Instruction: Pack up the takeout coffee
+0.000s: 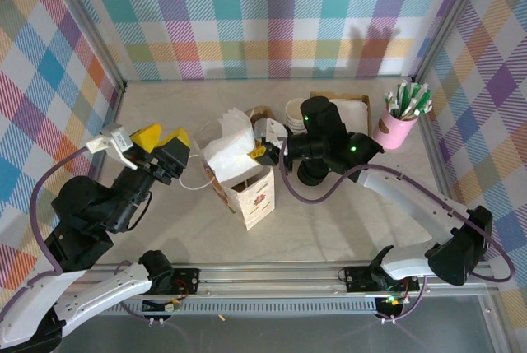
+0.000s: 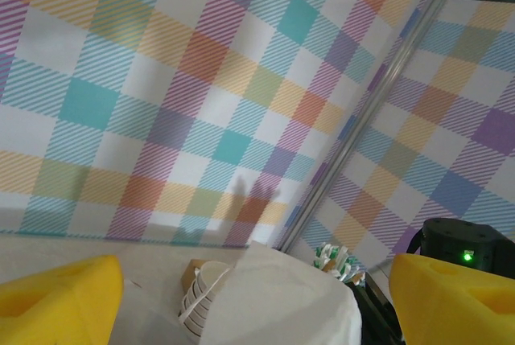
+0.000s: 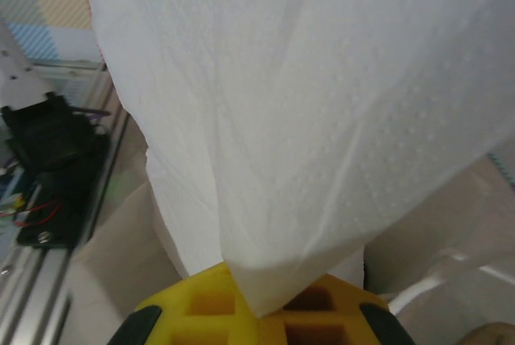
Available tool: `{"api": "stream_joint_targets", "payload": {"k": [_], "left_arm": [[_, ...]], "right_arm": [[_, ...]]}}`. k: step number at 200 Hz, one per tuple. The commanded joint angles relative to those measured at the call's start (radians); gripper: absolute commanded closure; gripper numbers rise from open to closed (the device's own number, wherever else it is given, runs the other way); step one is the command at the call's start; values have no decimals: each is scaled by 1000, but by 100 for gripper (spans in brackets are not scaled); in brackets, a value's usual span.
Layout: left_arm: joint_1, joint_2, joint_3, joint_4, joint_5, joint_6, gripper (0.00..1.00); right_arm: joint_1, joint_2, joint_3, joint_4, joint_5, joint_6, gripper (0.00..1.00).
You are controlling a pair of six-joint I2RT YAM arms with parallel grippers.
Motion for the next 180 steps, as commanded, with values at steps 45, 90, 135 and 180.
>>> {"api": "stream_joint_targets", "payload": {"k": [45, 90, 135, 180], "left_arm": [[-7, -14, -47, 65, 12, -22, 15], [-8, -13, -34, 50, 20, -21, 15], [-7, -15, -20, 29, 23, -13, 15], [-7, -16, -17, 19, 19, -8, 14]], "right_arm": [[-2, 27, 55, -222, -153, -67, 94], [-2, 57, 113, -297, -131, -105, 54], [-2, 70, 139, -294, -132, -103, 43], [-2, 98, 175, -301, -133, -80, 43]]}}
